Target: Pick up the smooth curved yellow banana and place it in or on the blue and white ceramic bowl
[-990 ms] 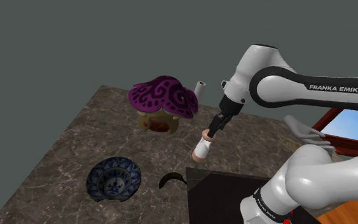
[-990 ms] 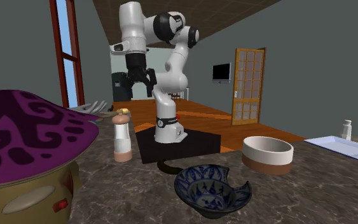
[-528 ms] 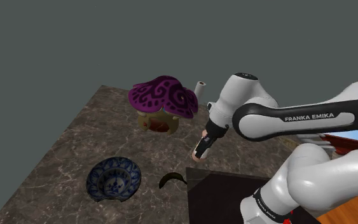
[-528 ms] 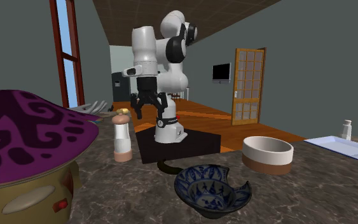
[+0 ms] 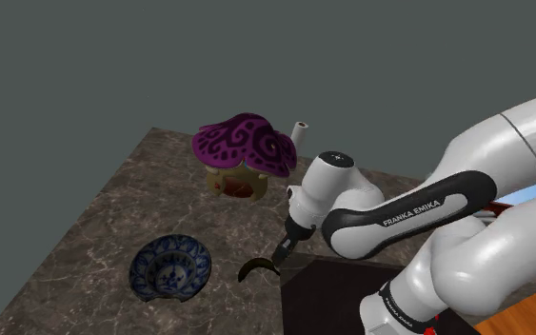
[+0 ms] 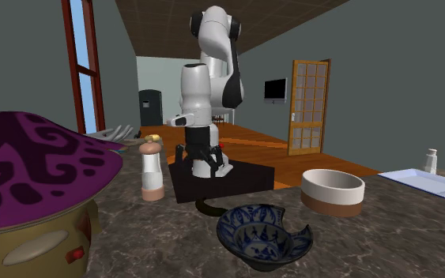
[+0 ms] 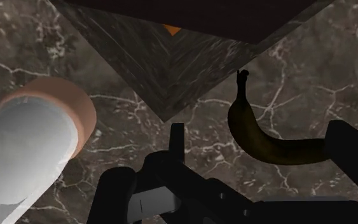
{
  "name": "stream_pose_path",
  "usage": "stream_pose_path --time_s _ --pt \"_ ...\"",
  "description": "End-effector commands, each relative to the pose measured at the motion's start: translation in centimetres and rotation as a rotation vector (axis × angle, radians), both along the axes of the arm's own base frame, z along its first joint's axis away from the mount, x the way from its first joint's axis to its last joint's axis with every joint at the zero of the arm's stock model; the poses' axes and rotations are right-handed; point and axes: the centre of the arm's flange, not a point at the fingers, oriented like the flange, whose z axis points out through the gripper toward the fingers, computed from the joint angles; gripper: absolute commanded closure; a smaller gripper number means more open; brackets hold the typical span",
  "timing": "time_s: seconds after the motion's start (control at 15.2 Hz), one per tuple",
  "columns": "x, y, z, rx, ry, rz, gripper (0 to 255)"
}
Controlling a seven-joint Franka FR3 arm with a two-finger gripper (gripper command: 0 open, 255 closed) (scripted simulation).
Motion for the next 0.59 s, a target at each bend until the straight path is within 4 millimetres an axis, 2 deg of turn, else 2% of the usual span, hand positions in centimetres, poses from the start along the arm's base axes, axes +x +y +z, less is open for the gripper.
stream_pose_path --time_s 0.0,0.53 --pt "-0.4 1.0 -2.1 -0.003 -0.005 0.011 0" --pt "-0.3 1.1 -6.1 -0.004 -0.005 0.011 0"
